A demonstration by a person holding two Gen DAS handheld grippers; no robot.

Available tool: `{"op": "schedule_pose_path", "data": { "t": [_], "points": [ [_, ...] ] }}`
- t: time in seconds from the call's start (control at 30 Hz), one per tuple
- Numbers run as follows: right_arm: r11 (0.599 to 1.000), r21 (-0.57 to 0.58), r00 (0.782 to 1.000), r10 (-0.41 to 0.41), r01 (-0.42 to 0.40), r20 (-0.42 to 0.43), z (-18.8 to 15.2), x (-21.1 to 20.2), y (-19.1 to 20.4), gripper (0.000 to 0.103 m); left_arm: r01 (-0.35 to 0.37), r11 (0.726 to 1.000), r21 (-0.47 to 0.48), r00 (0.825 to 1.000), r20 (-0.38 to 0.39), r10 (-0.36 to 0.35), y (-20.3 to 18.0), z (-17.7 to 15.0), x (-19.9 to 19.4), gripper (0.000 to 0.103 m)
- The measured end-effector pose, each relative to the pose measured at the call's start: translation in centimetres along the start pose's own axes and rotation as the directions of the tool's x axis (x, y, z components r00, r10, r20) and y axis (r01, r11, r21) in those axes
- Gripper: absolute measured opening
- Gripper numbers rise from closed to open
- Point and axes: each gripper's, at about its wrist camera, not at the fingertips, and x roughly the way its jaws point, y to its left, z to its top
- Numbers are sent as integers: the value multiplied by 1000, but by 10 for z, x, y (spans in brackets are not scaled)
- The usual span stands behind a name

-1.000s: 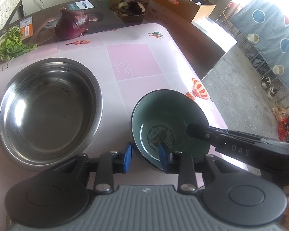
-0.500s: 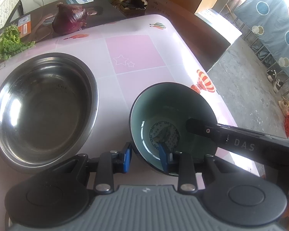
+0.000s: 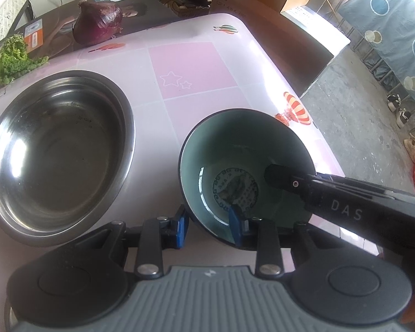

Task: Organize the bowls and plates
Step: 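Lift the green bowl with the right tool and carry it over the steel bowl, then lower the green bowl into the steel bowl and open the right tool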

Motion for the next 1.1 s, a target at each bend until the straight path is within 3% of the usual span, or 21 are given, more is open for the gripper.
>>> {"op": "schedule_pose_path", "data": {
  "t": [0.73, 1.1],
  "points": [
    [1000, -1, 1000, 0, 0, 26, 4, -12, 5, 19, 15, 1000, -17, 1000, 24, -14, 3, -2, -16, 33],
    [999, -26, 998, 35, -33, 61, 17, -28, 41, 19, 18, 998, -61, 996, 89, -12, 29, 0, -56, 33]
  ]
}}
